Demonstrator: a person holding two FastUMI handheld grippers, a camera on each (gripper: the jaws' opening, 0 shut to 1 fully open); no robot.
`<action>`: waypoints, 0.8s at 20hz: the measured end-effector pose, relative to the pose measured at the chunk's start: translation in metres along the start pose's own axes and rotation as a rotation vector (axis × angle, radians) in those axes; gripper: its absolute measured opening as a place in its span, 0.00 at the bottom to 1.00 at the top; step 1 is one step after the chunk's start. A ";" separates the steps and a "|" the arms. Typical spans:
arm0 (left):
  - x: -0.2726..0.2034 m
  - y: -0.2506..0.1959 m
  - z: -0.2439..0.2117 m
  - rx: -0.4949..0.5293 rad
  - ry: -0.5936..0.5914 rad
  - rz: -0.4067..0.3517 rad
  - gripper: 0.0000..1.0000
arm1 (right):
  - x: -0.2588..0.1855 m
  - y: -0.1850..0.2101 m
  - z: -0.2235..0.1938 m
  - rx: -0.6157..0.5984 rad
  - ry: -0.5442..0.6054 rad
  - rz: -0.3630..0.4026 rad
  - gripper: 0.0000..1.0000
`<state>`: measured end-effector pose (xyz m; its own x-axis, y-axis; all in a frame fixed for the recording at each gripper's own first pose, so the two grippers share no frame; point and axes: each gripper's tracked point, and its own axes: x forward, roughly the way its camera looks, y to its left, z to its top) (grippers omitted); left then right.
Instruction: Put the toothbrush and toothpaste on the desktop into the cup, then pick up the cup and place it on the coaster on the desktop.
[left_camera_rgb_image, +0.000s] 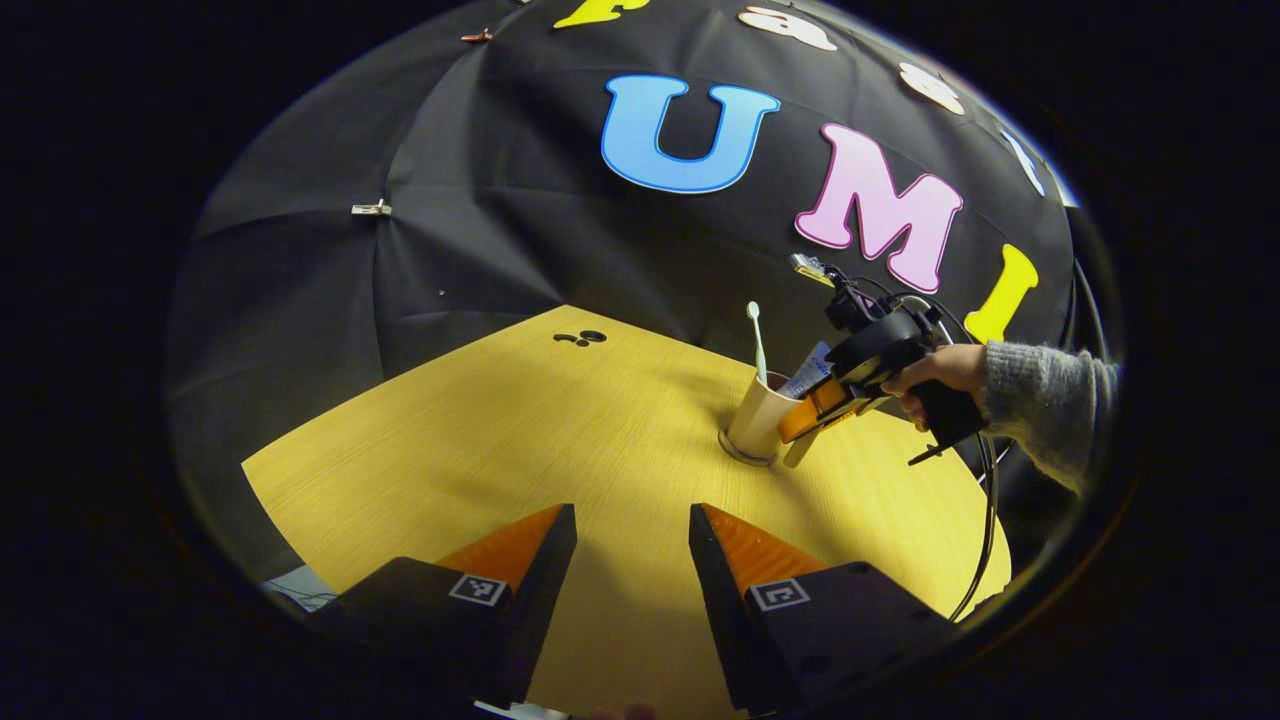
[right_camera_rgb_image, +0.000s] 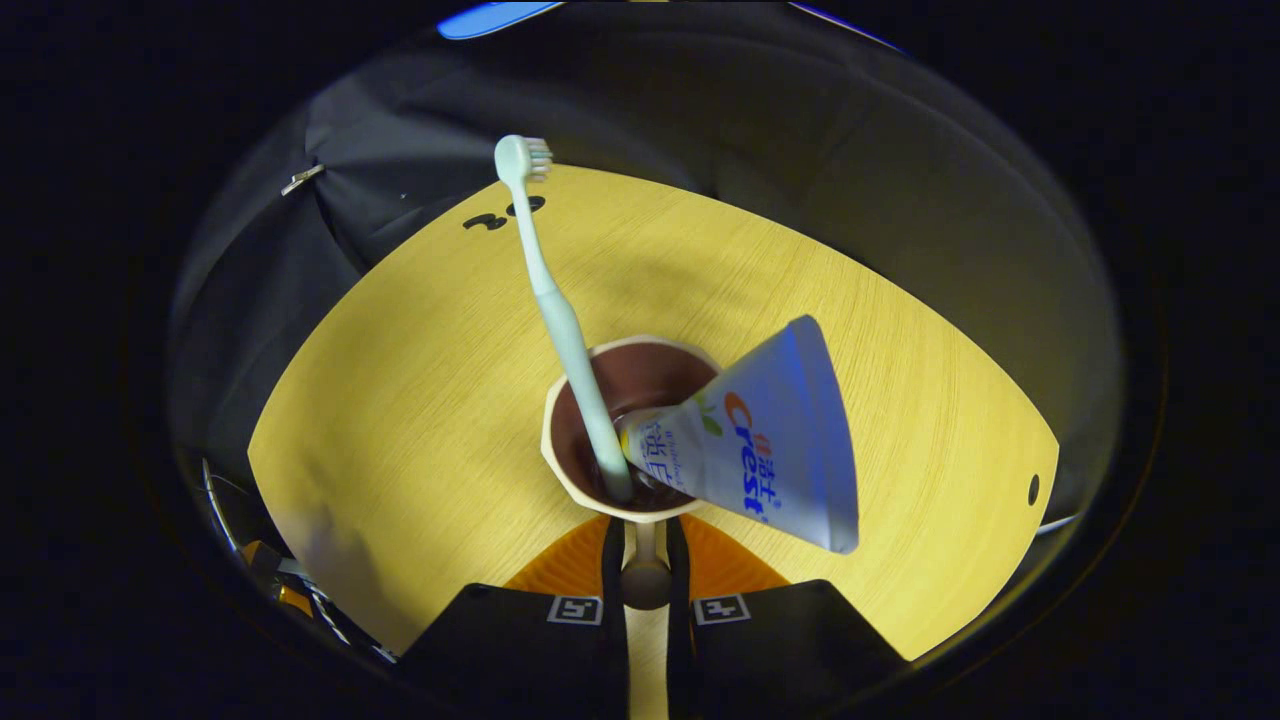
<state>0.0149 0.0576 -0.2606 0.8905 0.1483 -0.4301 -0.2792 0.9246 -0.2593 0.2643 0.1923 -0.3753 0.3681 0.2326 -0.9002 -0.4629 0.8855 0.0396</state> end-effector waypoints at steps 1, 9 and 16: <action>0.001 -0.001 0.000 -0.001 0.002 -0.002 0.73 | -0.001 -0.001 -0.001 0.005 0.001 0.001 0.20; -0.006 -0.007 0.005 0.007 0.005 -0.014 0.74 | -0.013 -0.002 -0.001 0.011 -0.030 -0.011 0.51; -0.029 -0.014 0.020 -0.005 0.020 -0.014 0.73 | -0.074 -0.003 0.003 0.144 -0.224 -0.033 0.88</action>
<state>-0.0002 0.0471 -0.2274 0.8870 0.1285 -0.4436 -0.2689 0.9246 -0.2699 0.2403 0.1740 -0.3079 0.5580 0.2713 -0.7842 -0.3338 0.9386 0.0872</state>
